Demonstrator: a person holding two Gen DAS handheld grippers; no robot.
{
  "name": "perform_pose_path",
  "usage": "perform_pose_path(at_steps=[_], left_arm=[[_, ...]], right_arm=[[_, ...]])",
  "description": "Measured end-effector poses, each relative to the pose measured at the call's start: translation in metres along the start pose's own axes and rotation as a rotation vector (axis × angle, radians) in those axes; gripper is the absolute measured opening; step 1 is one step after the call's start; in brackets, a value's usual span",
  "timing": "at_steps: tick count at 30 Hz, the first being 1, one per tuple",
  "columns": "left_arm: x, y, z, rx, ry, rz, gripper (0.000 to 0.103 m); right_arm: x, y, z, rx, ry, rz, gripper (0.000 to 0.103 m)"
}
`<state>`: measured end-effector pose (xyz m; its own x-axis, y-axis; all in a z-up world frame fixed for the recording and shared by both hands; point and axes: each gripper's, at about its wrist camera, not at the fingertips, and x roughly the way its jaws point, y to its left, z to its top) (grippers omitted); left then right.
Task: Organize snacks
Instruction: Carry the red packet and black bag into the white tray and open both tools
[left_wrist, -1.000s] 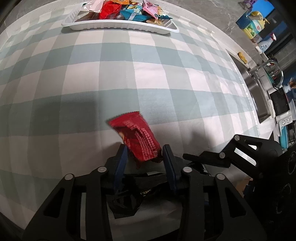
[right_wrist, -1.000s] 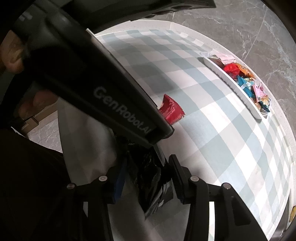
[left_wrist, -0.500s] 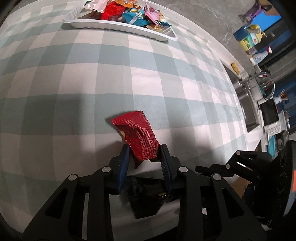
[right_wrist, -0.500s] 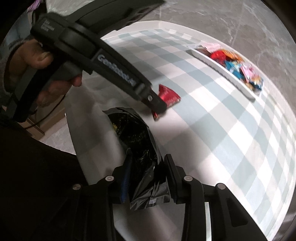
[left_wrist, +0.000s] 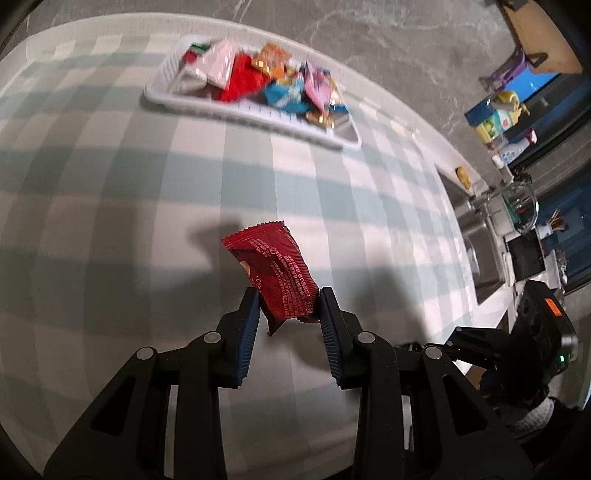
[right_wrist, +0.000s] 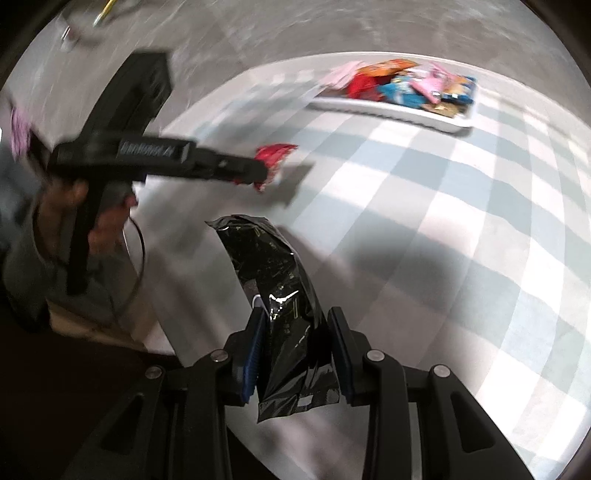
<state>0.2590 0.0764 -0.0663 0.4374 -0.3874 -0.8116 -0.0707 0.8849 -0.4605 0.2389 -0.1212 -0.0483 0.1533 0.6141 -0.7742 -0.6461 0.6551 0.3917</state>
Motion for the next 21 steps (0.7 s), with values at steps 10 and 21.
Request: perform_pose_path(at_steps=[10,21], left_arm=[[-0.013,0.014,0.090,0.004,-0.074,-0.012,0.030],[-0.002,0.026,0.203,0.072,-0.101,-0.010,0.030]], right_arm=[[0.000,-0.048,0.064,0.176,-0.098,0.059,0.036],[0.012,-0.111,0.157,0.392,-0.213,0.089,0.036]])
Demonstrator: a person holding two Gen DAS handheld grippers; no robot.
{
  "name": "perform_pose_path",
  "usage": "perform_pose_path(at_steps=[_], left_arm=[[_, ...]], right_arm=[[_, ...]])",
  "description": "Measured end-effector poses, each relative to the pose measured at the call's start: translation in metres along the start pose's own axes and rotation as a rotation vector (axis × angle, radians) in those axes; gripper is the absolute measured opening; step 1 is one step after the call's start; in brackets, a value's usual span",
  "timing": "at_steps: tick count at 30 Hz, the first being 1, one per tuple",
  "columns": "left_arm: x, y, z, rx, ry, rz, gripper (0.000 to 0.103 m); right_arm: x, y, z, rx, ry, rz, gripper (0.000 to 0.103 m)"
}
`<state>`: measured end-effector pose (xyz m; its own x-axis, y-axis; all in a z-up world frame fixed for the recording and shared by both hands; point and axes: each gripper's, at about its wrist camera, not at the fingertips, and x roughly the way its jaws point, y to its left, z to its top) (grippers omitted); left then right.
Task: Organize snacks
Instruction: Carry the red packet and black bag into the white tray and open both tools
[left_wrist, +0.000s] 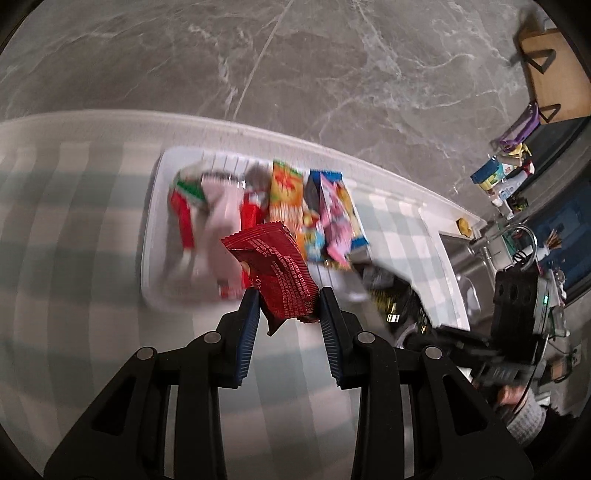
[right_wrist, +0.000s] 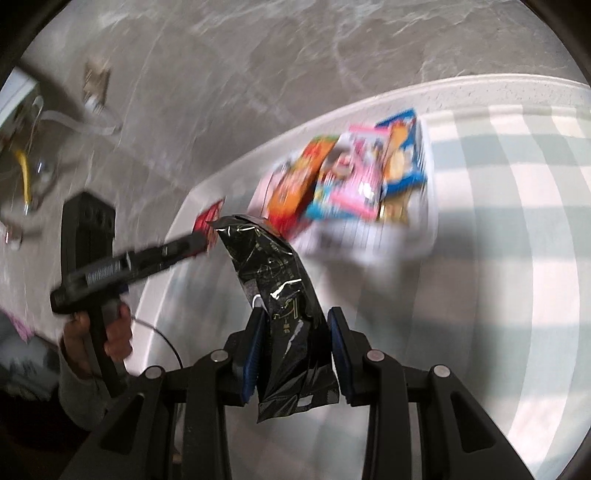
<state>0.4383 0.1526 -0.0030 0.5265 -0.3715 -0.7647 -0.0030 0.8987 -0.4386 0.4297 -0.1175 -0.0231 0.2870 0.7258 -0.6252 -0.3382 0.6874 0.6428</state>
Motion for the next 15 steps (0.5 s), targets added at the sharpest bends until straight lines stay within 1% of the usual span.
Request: perform_pose_path(at_steps=[4,5,8,14,15], left_arm=[[0.018,0.005,0.033,0.028,0.006,0.002,0.030],[0.024,0.008,0.043,0.035,0.009,0.001,0.030],[0.036,0.011,0.058,0.056,0.011,0.008,0.030],[0.053,0.014,0.073,0.090,0.022,0.018,0.030],[0.054,0.014,0.072,0.092,0.022,0.020,0.030]], right_arm=[[0.011,-0.007,0.043,0.061,-0.046,-0.014,0.036],[0.010,-0.012,0.050,0.071,-0.052,-0.019,0.036],[0.018,-0.018,0.073,0.110,-0.071,-0.025,0.036],[0.033,-0.022,0.099,0.136,-0.083,-0.054,0.036],[0.036,-0.022,0.102,0.141,-0.083,-0.053,0.036]])
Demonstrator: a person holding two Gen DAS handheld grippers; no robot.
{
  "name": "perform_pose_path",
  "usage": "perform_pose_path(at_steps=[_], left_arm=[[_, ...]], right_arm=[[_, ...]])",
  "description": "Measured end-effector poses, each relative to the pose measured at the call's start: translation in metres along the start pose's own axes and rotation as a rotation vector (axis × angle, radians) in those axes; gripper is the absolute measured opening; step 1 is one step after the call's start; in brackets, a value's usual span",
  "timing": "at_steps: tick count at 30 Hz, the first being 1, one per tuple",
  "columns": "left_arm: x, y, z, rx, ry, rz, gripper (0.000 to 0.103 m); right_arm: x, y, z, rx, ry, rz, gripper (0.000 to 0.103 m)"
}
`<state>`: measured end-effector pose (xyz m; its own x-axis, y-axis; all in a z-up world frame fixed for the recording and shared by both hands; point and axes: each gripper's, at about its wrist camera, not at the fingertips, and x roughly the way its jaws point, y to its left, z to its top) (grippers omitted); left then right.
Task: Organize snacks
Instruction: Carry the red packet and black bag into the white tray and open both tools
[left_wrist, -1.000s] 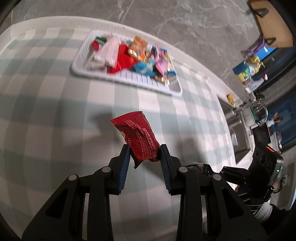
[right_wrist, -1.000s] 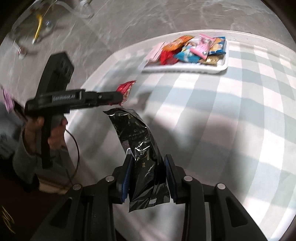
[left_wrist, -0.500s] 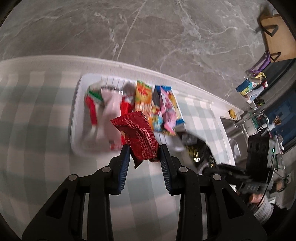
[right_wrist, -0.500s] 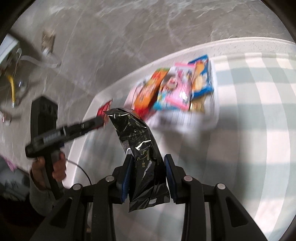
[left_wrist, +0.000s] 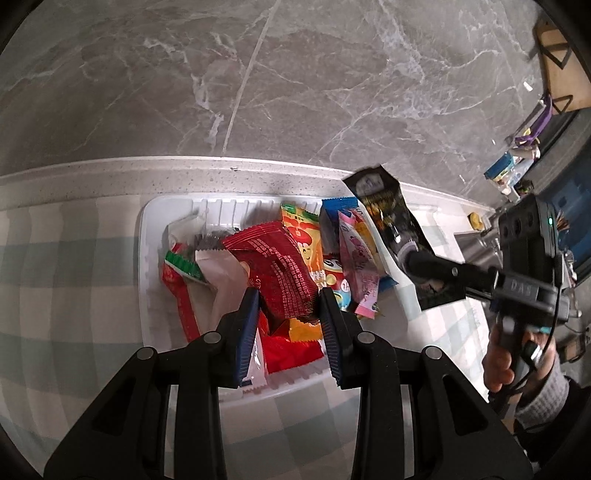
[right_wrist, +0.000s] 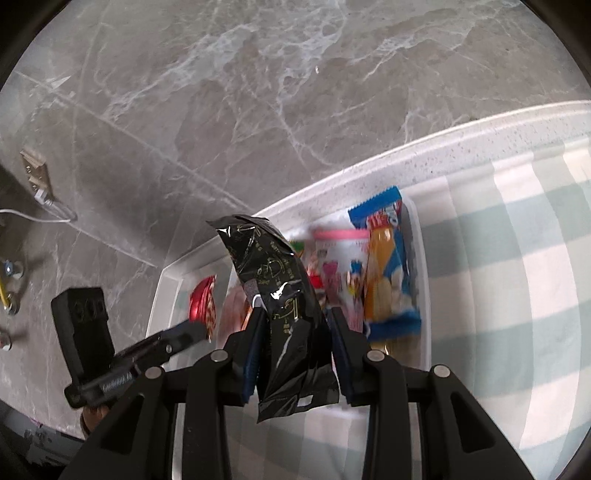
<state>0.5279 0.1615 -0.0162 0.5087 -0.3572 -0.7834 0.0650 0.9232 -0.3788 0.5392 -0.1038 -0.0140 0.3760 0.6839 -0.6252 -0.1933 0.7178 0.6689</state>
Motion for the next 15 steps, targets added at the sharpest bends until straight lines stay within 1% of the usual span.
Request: perform_pose_path(at_steps=[2,10,15], left_arm=[[0.005,0.003,0.004,0.008,0.004,0.007,0.030],[0.016,-0.001,0.001,0.012,0.007,0.026,0.031],[0.025,-0.004,0.003,0.030,0.009,0.047,0.031]], right_arm=[[0.006,0.001,0.003,0.001,0.005,-0.013,0.036],[0.030,0.005,0.010,-0.001,0.020,-0.057,0.037],[0.037,0.007,0.014,0.003,0.019,-0.085,0.039]])
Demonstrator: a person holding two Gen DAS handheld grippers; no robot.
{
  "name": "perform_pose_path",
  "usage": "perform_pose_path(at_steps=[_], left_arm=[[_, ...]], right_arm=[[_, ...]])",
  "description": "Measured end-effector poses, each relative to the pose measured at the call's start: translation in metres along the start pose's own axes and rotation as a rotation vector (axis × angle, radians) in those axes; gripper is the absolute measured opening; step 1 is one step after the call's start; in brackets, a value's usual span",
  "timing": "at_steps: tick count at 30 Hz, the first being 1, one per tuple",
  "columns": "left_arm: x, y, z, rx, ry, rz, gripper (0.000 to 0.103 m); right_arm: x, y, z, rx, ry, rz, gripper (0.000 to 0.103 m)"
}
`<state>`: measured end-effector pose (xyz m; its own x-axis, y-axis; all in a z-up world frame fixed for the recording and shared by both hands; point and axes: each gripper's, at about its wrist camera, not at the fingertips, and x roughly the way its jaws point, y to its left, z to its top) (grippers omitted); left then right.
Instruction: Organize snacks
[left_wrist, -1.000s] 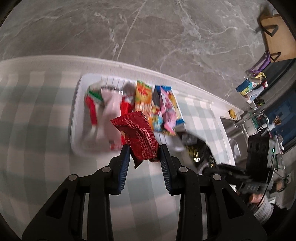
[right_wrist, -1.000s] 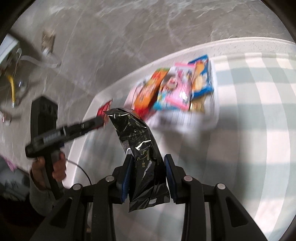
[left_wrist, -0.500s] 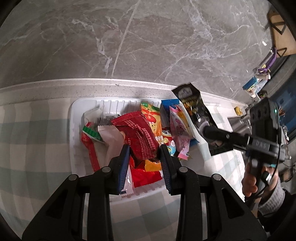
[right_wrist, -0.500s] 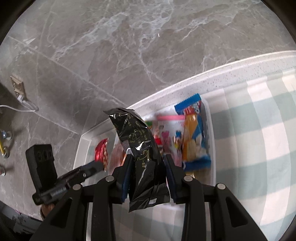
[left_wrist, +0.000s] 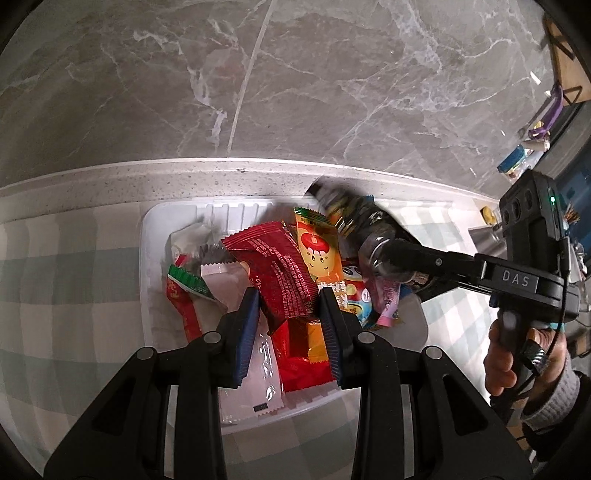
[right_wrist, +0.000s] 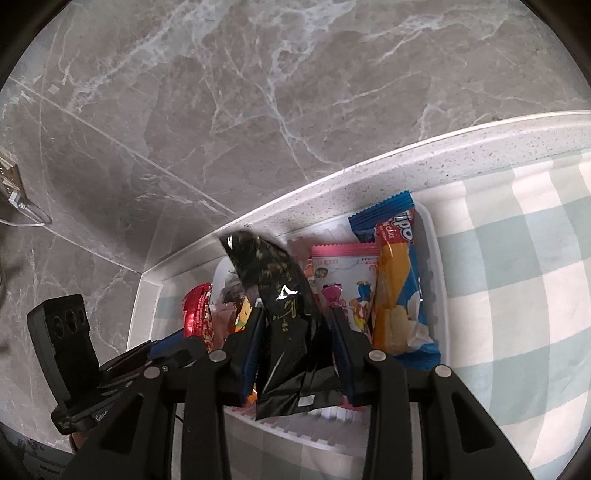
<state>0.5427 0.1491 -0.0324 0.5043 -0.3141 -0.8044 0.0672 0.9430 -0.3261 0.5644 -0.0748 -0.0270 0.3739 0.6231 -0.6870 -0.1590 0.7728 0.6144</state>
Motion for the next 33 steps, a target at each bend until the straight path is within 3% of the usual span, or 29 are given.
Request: perform_pose_path(at_steps=[10,18,24,30,33], left_arm=[[0.009,-0.005,0.000,0.040,0.002,0.069,0.032],[-0.007,-0.006,0.000,0.019,-0.044,0.096,0.053],[-0.029,-0.014,-0.005,0.014,-0.086,0.127,0.067],[-0.050,-0.033,-0.017,0.021,-0.116,0.144,0.067],[-0.060,-0.045,-0.024,0.031,-0.127,0.159,0.067]], right_arm=[[0.001,0.023,0.001,-0.103,-0.036,-0.058,0.041],[-0.030,0.027,-0.014,-0.196,-0.115,-0.133,0.051],[-0.062,0.004,-0.044,-0.276,-0.193,-0.341,0.059],[-0.081,-0.062,-0.087,-0.245,-0.175,-0.622,0.062],[-0.091,-0.097,-0.111,-0.199,-0.156,-0.706,0.062]])
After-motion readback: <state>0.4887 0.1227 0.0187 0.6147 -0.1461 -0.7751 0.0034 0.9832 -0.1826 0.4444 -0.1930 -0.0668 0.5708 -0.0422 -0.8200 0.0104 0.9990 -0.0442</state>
